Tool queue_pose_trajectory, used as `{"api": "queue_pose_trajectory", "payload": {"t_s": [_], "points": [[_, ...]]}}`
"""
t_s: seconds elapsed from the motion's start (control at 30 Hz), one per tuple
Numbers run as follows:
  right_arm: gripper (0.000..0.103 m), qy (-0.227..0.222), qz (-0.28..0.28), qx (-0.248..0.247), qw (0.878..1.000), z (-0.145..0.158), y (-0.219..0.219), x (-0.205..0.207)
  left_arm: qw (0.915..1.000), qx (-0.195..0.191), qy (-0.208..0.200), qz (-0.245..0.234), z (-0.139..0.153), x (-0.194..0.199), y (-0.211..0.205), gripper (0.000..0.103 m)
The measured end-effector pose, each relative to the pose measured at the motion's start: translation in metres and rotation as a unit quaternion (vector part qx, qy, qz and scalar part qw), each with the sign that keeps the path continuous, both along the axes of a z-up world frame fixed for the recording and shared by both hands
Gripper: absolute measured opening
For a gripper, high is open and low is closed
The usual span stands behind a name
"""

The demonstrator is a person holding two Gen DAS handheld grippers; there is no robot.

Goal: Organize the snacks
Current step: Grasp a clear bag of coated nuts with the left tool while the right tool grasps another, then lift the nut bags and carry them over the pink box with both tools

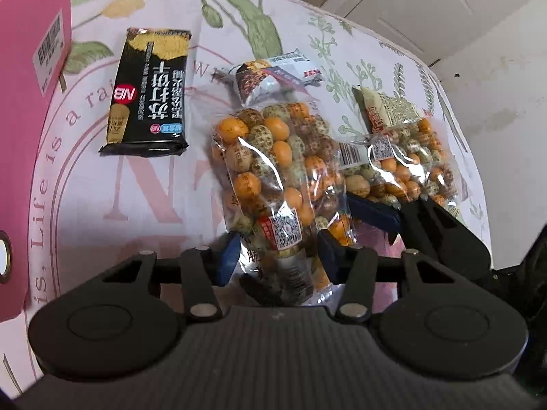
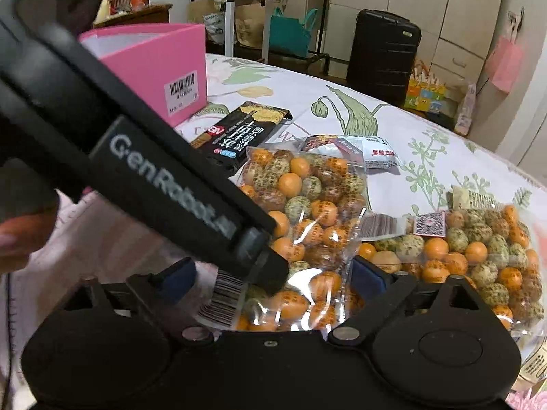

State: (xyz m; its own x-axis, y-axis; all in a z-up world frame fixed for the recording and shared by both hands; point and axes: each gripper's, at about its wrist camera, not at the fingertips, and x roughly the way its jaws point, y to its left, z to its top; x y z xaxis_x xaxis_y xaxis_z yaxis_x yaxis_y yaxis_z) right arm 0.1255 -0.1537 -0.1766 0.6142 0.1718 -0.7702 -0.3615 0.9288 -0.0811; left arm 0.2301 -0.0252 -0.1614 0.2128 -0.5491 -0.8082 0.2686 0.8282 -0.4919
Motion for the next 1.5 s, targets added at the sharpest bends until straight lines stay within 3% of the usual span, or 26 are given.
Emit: {"api": "queue_pose_trajectory", "payload": {"t_s": [0.17,0.23,0.27,0.4,0.9,1.07,1.2,1.37,1.47,1.5], "points": [[0.091,-0.012,-0.016,-0.023,1.000,0.002,0.006,-0.005,0.9998,-0.001,-0.015,-0.014,0.002,-0.007,-0.002,0.042],[0.079,-0.011,-0.034,-0.033,0.999,0.007,0.008,-0.007,0.9994,-0.003,-0.027,-0.022,0.009,-0.013,-0.001,0.042],[0.078,-0.011,-0.050,-0.032,0.998,0.010,0.007,-0.008,0.9992,-0.003,-0.033,-0.023,0.014,-0.015,-0.001,0.042],[0.077,0.001,-0.067,-0.028,0.997,0.015,0.009,-0.012,0.9986,-0.017,-0.019,-0.045,0.019,-0.014,0.000,0.049],[0.076,0.038,-0.054,-0.023,0.998,0.035,0.003,-0.041,0.9941,0.025,0.018,-0.104,0.038,-0.044,-0.012,0.049],[0.079,0.064,-0.061,-0.011,0.996,0.030,-0.010,-0.039,0.9940,0.029,0.031,-0.101,0.033,-0.048,-0.014,0.049],[0.081,0.092,-0.081,0.012,0.992,0.027,-0.021,-0.031,0.9935,0.033,0.067,-0.086,0.017,-0.042,-0.015,0.050],[0.092,0.110,-0.075,0.035,0.990,0.017,-0.036,-0.025,0.9932,0.003,0.097,-0.065,0.002,-0.033,-0.009,0.059],[0.090,0.087,-0.073,0.039,0.993,0.014,-0.038,-0.032,0.9941,-0.013,0.092,-0.055,0.000,-0.032,-0.007,0.059],[0.081,0.082,-0.074,0.038,0.993,0.015,-0.036,-0.035,0.9949,-0.010,0.082,-0.057,0.001,-0.034,-0.008,0.059]]}}
